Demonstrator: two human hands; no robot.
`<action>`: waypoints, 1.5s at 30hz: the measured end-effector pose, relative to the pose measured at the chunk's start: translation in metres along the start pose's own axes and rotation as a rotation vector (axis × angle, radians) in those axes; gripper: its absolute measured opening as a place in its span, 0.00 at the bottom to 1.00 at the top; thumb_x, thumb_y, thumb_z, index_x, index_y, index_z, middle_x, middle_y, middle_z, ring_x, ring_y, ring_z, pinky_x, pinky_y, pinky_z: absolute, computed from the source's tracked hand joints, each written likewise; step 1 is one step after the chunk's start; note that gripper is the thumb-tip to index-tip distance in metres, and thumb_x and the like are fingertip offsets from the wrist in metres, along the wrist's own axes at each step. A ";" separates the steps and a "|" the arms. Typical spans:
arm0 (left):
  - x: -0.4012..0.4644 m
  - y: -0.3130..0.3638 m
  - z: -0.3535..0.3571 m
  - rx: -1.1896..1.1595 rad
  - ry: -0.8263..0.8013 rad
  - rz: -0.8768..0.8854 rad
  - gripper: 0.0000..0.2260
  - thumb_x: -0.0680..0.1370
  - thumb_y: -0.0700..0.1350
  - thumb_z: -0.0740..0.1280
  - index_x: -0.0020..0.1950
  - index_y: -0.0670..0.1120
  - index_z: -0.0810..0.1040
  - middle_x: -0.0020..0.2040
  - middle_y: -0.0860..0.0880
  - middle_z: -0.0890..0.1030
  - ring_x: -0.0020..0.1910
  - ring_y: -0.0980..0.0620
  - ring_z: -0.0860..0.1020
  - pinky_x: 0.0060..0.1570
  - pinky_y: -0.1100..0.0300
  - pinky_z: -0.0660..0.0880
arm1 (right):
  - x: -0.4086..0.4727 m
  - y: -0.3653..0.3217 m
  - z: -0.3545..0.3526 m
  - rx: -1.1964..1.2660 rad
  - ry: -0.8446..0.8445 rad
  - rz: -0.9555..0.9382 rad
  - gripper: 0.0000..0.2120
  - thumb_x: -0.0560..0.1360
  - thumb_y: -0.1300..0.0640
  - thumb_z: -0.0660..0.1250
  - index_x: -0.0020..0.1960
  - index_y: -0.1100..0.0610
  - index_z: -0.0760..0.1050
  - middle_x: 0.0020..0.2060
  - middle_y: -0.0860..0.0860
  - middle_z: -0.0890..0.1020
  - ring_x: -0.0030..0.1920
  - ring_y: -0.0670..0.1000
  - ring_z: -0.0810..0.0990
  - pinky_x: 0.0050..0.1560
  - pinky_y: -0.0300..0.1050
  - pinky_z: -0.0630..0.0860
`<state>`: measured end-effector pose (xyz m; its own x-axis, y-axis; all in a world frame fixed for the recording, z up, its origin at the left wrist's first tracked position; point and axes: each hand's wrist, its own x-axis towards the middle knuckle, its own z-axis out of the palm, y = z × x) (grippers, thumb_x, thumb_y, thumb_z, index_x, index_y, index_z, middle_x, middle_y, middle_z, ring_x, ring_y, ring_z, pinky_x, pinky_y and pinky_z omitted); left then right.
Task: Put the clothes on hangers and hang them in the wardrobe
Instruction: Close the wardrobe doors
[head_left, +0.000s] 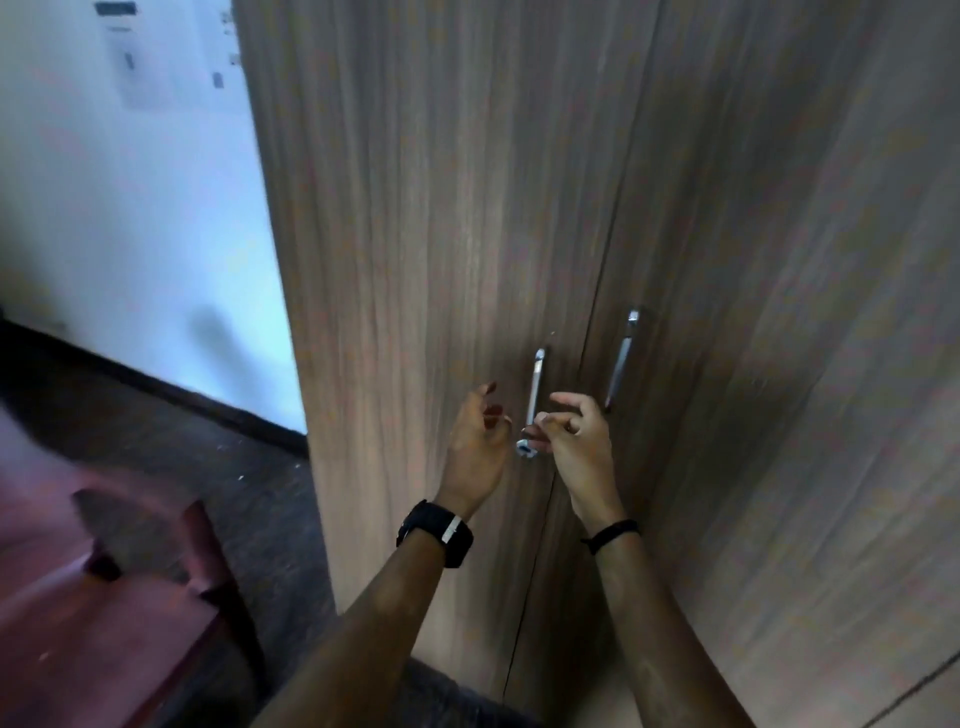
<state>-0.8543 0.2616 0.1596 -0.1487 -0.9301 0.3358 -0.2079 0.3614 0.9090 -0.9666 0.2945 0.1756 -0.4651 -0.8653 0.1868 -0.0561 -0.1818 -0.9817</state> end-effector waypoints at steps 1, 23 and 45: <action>-0.014 -0.007 -0.013 -0.018 0.032 -0.022 0.18 0.81 0.38 0.59 0.70 0.47 0.65 0.54 0.51 0.75 0.50 0.58 0.75 0.42 0.73 0.71 | -0.011 0.007 0.011 0.016 -0.057 0.033 0.09 0.77 0.67 0.64 0.55 0.58 0.72 0.42 0.57 0.82 0.40 0.51 0.82 0.45 0.44 0.80; -0.144 -0.230 -0.390 0.100 0.715 -0.782 0.12 0.78 0.39 0.60 0.59 0.47 0.75 0.52 0.46 0.81 0.50 0.46 0.79 0.52 0.50 0.77 | -0.159 0.171 0.450 -0.282 -0.991 0.371 0.10 0.74 0.69 0.59 0.45 0.57 0.75 0.37 0.54 0.80 0.36 0.50 0.80 0.34 0.43 0.78; -0.099 -0.471 -0.608 0.204 0.624 -1.404 0.18 0.78 0.37 0.59 0.68 0.38 0.70 0.64 0.36 0.75 0.63 0.38 0.73 0.61 0.54 0.68 | -0.077 0.340 0.750 -0.772 -1.289 0.481 0.08 0.74 0.69 0.61 0.44 0.59 0.76 0.40 0.57 0.79 0.41 0.55 0.79 0.38 0.45 0.79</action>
<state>-0.1532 0.1441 -0.1518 0.6738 -0.3778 -0.6350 0.0384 -0.8403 0.5408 -0.2876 -0.0506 -0.1460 0.4406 -0.6430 -0.6265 -0.7365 0.1400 -0.6617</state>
